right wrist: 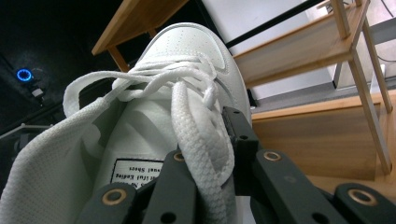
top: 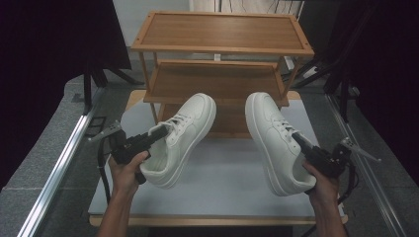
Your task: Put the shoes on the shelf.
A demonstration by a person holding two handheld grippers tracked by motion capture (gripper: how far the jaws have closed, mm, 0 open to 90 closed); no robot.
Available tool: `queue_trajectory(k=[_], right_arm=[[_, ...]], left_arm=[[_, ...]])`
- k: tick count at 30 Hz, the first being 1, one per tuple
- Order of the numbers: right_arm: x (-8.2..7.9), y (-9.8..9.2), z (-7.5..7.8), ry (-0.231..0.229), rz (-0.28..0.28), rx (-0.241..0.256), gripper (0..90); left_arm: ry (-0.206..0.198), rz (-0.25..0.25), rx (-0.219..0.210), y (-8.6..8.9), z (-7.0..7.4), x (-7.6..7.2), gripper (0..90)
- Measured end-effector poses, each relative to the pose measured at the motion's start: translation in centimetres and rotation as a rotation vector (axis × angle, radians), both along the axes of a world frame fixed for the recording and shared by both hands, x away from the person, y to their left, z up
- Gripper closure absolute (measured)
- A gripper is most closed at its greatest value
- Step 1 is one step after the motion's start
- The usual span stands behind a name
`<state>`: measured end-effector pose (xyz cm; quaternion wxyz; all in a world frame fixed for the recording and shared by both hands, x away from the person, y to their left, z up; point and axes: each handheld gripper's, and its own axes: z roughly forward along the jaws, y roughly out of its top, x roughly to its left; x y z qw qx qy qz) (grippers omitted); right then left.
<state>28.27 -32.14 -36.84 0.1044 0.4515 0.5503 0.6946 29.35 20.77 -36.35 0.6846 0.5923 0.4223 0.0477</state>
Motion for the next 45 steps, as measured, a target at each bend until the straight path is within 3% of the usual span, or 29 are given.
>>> queue_trajectory(k=[14, 20, 26, 32, 40, 45], right_arm=[[1.9, 1.1, 2.2, 0.013, -0.026, 0.019, 83.4], [3.0, 1.5, 2.9, 0.024, -0.045, 0.031, 83.4], [4.4, 2.4, 3.7, 0.042, -0.067, 0.031, 83.3], [5.3, 2.9, 4.0, 0.053, -0.078, 0.048, 83.3], [6.7, 4.0, 4.7, 0.076, -0.099, 0.050, 83.1], [7.6, 4.8, 5.3, 0.076, -0.111, 0.027, 83.0]], left_arm=[[0.001, 0.039, -0.018, -1.1, 1.6, 1.8, 81.1], [-0.008, 0.061, -0.053, -1.5, 2.5, 3.0, 81.1], [-0.019, 0.050, -0.026, -2.5, 3.6, 4.4, 81.1], [-0.025, 0.055, -0.038, -2.9, 4.4, 5.5, 81.1], [-0.012, 0.095, -0.057, -3.6, 4.7, 6.9, 81.1], [-0.017, 0.091, -0.071, -4.0, 4.8, 8.0, 80.9]])
